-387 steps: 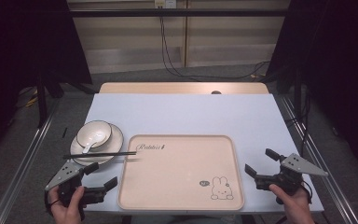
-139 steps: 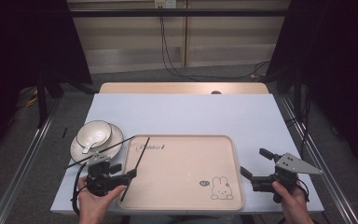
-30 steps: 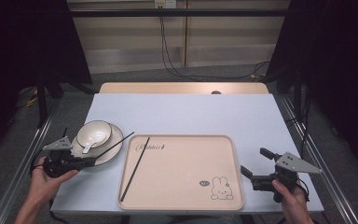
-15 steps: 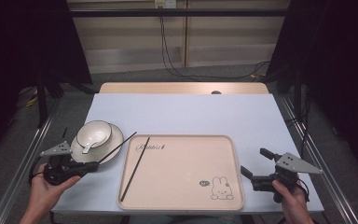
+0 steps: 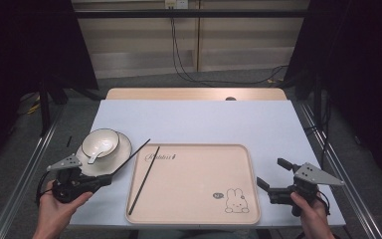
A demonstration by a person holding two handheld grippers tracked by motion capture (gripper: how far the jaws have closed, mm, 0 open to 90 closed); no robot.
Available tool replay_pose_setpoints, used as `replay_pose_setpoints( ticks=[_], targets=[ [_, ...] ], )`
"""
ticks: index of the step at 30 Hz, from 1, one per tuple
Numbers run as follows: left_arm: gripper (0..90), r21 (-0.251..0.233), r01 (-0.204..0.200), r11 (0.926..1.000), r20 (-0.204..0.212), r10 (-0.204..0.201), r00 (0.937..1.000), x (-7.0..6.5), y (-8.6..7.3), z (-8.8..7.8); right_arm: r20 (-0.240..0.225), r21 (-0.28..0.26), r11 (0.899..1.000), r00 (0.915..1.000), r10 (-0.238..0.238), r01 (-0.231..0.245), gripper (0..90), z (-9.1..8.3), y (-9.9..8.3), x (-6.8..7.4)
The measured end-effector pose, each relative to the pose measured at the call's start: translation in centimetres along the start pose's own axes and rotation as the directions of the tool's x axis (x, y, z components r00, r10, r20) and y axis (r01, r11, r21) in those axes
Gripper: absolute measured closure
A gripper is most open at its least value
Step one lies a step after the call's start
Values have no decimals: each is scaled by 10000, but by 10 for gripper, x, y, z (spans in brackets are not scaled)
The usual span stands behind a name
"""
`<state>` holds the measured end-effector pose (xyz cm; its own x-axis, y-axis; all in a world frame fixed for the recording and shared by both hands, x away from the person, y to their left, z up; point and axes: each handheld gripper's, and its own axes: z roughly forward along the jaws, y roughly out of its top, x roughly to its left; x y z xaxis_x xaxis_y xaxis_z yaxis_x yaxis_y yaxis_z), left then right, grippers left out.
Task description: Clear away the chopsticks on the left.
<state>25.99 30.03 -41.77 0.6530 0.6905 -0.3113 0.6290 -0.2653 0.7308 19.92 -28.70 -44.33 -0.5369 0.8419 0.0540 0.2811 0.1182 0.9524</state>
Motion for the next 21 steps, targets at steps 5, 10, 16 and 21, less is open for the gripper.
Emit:
replay_pose_setpoints(
  ticks=[5, 10, 16, 21],
  targets=[
    [857, -66, 51, 10000, -156, -52, 9999, -13, 3, 2, -43, 27, 10000, 10000, -39, 39, 15, 0, 0, 0],
    [857, -255, 200, 9995, -254, -206, 9995, -24, 6, 3, -44, 18, 10000, 10000, -40, 40, 15, 0, 0, -1],
    [857, -285, 337, 9990, -364, -347, 9987, -33, 5, 8, -61, 24, 10000, 10000, -38, 38, 15, 0, 0, 0],
    [857, -462, 712, 9964, -420, -732, 9964, -50, 6, 14, -30, 35, 10000, 10000, -70, 70, 15, 1, 0, -1]
  ],
)
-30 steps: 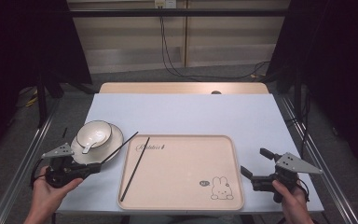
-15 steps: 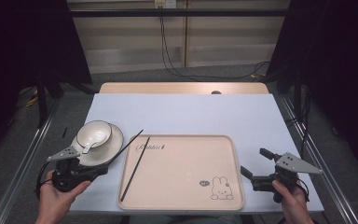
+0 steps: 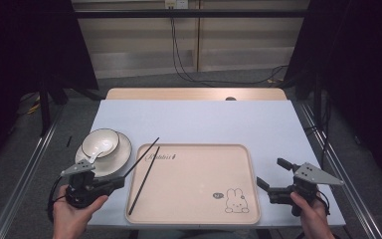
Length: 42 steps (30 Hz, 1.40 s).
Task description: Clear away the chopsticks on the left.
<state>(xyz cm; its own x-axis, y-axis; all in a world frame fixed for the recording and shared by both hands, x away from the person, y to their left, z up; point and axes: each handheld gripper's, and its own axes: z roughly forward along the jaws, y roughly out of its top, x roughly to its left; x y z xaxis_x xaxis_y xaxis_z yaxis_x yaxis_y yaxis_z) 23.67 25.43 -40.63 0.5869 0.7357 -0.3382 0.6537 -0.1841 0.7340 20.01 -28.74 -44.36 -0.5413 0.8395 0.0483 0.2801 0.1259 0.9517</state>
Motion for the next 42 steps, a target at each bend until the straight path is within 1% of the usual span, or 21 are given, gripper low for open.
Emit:
replay_pose_setpoints(
  ticks=[2, 3, 6, 7, 8, 11, 13, 16, 19, 20, 21, 22, 23, 25, 26, 29, 33, 34, 36, 40, 42],
  targets=[
    [857, -46, 14, 10000, -47, -15, 10000, -3, 1, 2, -38, 5, 10000, 10000, 12, -12, 15, 0, 0, 0],
    [857, -151, 118, 9998, -307, -123, 9995, -5, 5, 5, -34, -14, 10000, 10000, 42, -42, 15, 0, 0, 1],
    [857, -250, 312, 9992, -476, -323, 9983, -4, 8, 10, 34, -15, 10000, 10000, 35, -35, 15, 0, 0, 1],
    [857, -286, 465, 9985, -503, -479, 9976, -4, 8, 13, 0, -36, 10000, 10000, 77, -77, 15, -1, 0, 1],
    [857, -211, 447, 9988, -484, -456, 9978, -3, 9, 15, 17, -37, 10000, 10000, 70, -70, 15, -1, 0, 1],
    [857, -111, 622, 9980, -635, -628, 9960, -1, 9, 25, -16, 10, 10000, 10000, 48, -48, 15, 0, 0, 0],
    [857, 35, 666, 9978, -781, -661, 9948, -2, 9, 31, -36, -10, 10000, 10000, 44, -44, 15, 0, 0, 1],
    [857, 144, 657, 9977, -855, -642, 9943, -5, 10, 38, -22, -11, 10000, 10000, 33, -33, 15, 0, 0, 0],
    [857, 290, 611, 9977, -901, -583, 9942, -6, 10, 42, -66, -5, 10000, 10000, 46, -46, 15, -1, 0, 0],
    [857, 386, 715, 9967, -856, -680, 9940, -8, 11, 44, -32, 15, 10000, 10000, 63, -63, 15, -1, 0, 0],
    [857, 391, 745, 9965, -932, -706, 9931, -9, 11, 45, -26, -17, 10000, 10000, 23, -23, 15, 0, 0, 0],
    [857, 356, 879, 9955, -968, -841, 9917, -10, 12, 47, -31, -15, 10000, 10000, 28, -28, 15, 0, 0, 0],
    [857, 356, 879, 9955, -968, -841, 9917, -10, 12, 47, -29, -14, 10000, 10000, 24, -24, 15, 0, 0, 0],
    [857, 416, 853, 9955, -1162, -800, 9900, -13, 12, 52, -47, 0, 10000, 10000, 19, -19, 15, 0, 0, 0],
    [857, 463, 868, 9952, -1135, -811, 9902, -14, 12, 54, -49, 0, 10000, 10000, 16, -16, 15, 0, 0, 0],
    [857, 579, 1009, 9932, -1255, -930, 9877, -17, 10, 62, -35, -1, 10000, 10000, 10, -10, 15, 0, 0, 0],
    [857, 661, 1082, 9919, -1367, -984, 9857, -18, 6, 66, -52, 15, 10000, 10000, 34, -34, 15, 1, 0, 0],
    [857, 778, 1132, 9905, -1488, -1008, 9837, -17, 4, 69, -62, -3, 10000, 10000, 72, -72, 15, 1, 0, 0],
    [857, 818, 1208, 9893, -1501, -1076, 9828, -16, 3, 70, -50, 4, 10000, 10000, 71, -71, 15, 1, 0, 1],
    [857, 1349, 1322, 9820, -1675, -1089, 9798, -16, -3, 80, -44, 25, 10000, 10000, 54, -54, 15, 1, 0, 0],
    [856, 1408, 1404, 9800, -1683, -1160, 9789, -17, -4, 83, -46, 44, 10000, 10000, 66, -66, 15, 1, 0, 0]
  ],
)
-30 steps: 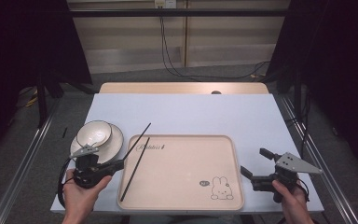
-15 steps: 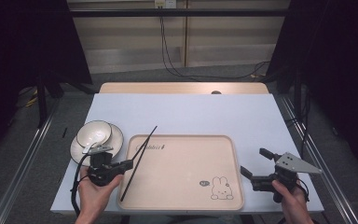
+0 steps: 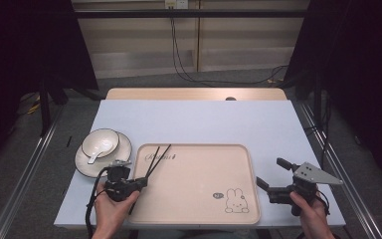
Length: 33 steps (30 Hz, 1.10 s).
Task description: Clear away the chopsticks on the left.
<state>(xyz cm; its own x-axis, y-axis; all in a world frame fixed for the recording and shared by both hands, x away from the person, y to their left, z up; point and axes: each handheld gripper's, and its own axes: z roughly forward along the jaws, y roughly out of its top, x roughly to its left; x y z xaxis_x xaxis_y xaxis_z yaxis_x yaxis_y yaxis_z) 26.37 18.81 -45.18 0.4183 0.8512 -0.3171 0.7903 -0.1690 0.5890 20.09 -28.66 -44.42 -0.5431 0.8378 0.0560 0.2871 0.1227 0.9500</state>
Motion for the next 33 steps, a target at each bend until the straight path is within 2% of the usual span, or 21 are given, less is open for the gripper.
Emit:
replay_pose_setpoints(
  ticks=[9, 13, 14, 15, 17, 21, 33],
  targets=[
    [856, 243, 1, 9997, -549, 13, 9985, -5, -7, 0, -27, -8, 10000, 10000, 8, -8, 15, 0, 0, 0],
    [856, 556, 56, 9984, -787, -12, 9969, -4, -9, 3, -22, -6, 10000, 10000, -17, 17, 15, 0, 0, 1],
    [856, 550, 172, 9983, -773, -129, 9969, -4, -10, 4, -21, -2, 10000, 10000, -21, 21, 15, 0, 0, 1],
    [855, 590, 68, 9982, -838, -19, 9965, -4, -9, 4, -9, -5, 10000, 10000, -26, 26, 15, 0, 0, 1],
    [854, 448, 79, 9990, -812, -43, 9967, -6, -10, 5, 11, -16, 10000, 10000, 0, 0, 15, 0, 0, 1],
    [853, 513, -85, 9986, -863, 129, 9962, -6, -11, 6, 6, -6, 10000, 10000, 9, -9, 15, 0, 0, 1],
    [840, 327, 56, 9994, -765, -31, 9971, -6, -12, 6, -50, 22, 10000, 10000, -57, 57, 15, 0, 0, 1]
  ],
)
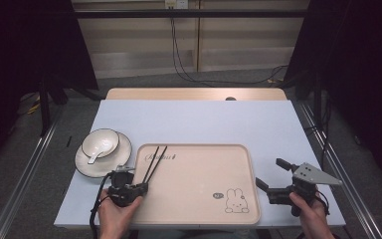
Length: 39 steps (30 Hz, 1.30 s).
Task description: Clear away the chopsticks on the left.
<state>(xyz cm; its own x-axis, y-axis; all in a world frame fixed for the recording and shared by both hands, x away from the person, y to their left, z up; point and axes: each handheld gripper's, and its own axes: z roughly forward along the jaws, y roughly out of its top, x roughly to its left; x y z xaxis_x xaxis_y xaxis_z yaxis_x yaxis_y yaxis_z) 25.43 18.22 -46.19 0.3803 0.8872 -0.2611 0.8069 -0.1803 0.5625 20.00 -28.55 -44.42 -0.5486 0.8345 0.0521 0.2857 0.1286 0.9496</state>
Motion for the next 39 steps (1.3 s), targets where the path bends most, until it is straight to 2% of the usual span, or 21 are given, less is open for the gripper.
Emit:
replay_pose_setpoints(
  ticks=[7, 10, 13, 18, 19, 21, 23, 24, 25, 27, 29, 30, 31, 32, 33, 35, 39],
  targets=[
    [785, 60, -64, 10000, 284, 63, 9996, 0, 0, -1, -2, 0, 10000, 10000, -12, 12, 15, 0, 0, 0],
    [719, -8, -94, 10000, 536, 94, 9985, 0, 0, -1, -10, 2, 10000, 10000, -3, 3, 15, 0, 0, 0],
    [682, -76, -298, 9995, 575, 302, 9979, 1, 0, -1, -8, -30, 10000, 10000, -31, 31, 15, 0, 0, 0],
    [561, -366, -510, 9980, 766, 537, 9956, 0, 1, -3, 11, -31, 10000, 10000, -33, 33, 15, 0, 0, 0],
    [544, -630, -663, 9958, 1022, 725, 9921, 0, 1, -7, -19, -30, 10000, 10000, -35, 35, 15, 0, 0, -1],
    [495, -904, -856, 9922, 1194, 961, 9882, -1, 2, -10, -36, -35, 10000, 10000, 28, -28, 15, -1, 0, 0],
    [462, -1286, -895, 9876, 1481, 1084, 9830, -1, 2, -15, -21, -36, 10000, 10000, 44, -44, 15, -1, 0, -1],
    [429, -1286, -895, 9876, 1481, 1084, 9830, -1, 2, -15, -21, -36, 10000, 10000, 44, -44, 15, -1, 0, -1],
    [421, -1665, -1024, 9807, 1686, 1306, 9770, -3, 2, -20, -14, -43, 10000, 10000, 35, -35, 16, 0, 0, -1],
    [360, -1992, -1307, 9712, 1765, 1667, 9701, -4, 2, -25, 3, -39, 9999, 9999, 108, -108, 16, 0, 0, 0],
    [297, -2283, -1388, 9636, 1864, 1832, 9653, -4, 2, -28, 20, -60, 10000, 10000, 67, -67, 16, 0, 0, -1],
    [268, -2283, -1388, 9636, 1864, 1832, 9653, -4, 2, -28, 19, -48, 10000, 10000, 71, -71, 15, 0, 0, -1],
    [230, -2524, -1284, 9591, 2081, 1834, 9608, -3, 3, -33, 24, -59, 10000, 10000, 59, -59, 16, 0, 0, -1],
    [174, -2567, -1320, 9574, 2005, 1864, 9618, -2, 5, -36, 25, -77, 9999, 10000, 81, -81, 16, 0, 0, -1],
    [131, -2642, -1409, 9541, 2043, 1981, 9587, 0, 5, -38, 37, -74, 9999, 10000, 74, -74, 16, 0, 0, -1],
    [118, -2962, -1654, 9407, 1986, 2301, 9527, 3, 6, -45, 39, -74, 9999, 10000, 73, -73, 16, 0, 0, -1],
    [62, -3472, -2336, 9082, 1596, 3027, 9396, 10, 5, -57, 64, -37, 10000, 10000, 39, -39, 15, 0, 0, -1]
  ],
)
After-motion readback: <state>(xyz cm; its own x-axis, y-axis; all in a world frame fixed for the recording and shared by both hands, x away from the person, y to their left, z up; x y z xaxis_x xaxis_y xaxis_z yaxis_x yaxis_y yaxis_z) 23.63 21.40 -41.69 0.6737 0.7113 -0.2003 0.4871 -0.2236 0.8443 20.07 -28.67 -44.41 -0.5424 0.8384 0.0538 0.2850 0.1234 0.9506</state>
